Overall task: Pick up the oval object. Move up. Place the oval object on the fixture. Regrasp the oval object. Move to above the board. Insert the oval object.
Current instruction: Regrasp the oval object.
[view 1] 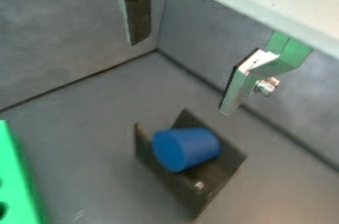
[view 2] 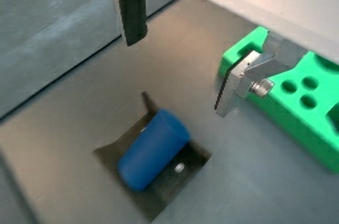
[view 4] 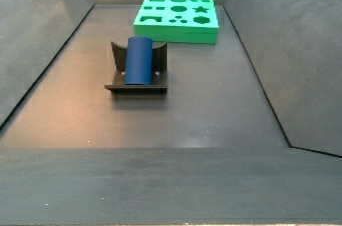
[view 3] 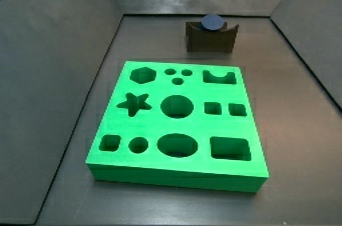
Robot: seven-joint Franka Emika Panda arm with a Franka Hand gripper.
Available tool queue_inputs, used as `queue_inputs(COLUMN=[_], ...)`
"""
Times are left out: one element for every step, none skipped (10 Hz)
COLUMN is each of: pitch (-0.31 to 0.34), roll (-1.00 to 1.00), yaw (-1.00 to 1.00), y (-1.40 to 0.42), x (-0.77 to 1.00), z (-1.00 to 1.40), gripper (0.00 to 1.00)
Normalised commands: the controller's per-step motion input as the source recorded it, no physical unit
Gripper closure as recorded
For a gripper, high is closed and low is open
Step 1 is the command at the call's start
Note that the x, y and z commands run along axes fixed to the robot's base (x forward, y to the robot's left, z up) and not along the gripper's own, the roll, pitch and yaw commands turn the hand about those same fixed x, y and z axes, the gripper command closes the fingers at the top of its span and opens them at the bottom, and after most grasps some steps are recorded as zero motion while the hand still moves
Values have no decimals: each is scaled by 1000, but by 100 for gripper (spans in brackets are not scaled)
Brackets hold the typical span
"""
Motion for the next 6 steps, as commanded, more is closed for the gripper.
queue_inputs(pitch=[29,34,42,53,70,88], roll=[1000,1000,1000,1000,1000,1000], yaw=[52,54,58,61,69,77], y=[-20,-24,-25,-27,-30,-33], x=[15,30,41,54,74,88], z=[-2,-8,-10,-12,-14,-17], gripper=[0,0,0,0,0,0])
